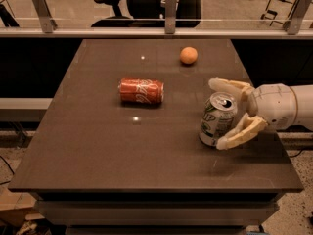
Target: Pick 7up can
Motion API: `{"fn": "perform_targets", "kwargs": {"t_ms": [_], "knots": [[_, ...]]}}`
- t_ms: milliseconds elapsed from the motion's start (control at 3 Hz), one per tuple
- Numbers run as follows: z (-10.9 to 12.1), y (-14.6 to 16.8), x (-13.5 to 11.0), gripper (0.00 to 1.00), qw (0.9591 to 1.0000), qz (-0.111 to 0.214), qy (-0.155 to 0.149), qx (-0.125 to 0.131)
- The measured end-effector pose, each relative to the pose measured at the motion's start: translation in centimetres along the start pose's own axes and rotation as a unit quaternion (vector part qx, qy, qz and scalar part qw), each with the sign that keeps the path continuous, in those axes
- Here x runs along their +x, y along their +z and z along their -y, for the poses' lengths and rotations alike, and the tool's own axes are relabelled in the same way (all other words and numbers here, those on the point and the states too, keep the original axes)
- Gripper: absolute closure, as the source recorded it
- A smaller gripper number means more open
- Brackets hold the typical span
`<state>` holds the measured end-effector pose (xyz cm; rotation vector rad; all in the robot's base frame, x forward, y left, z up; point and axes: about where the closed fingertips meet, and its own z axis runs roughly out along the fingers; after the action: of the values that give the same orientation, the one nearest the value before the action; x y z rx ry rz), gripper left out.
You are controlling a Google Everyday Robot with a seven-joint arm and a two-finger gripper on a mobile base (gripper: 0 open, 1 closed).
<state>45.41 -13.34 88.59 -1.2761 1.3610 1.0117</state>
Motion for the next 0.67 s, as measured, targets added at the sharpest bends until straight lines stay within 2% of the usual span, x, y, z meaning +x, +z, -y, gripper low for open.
{"fn": "perform_targets", "kwargs": {"t_ms": [667], "knots": [[-0.26,0.63,0.09,0.58,0.9999,0.005,-0.008,-0.010]]}}
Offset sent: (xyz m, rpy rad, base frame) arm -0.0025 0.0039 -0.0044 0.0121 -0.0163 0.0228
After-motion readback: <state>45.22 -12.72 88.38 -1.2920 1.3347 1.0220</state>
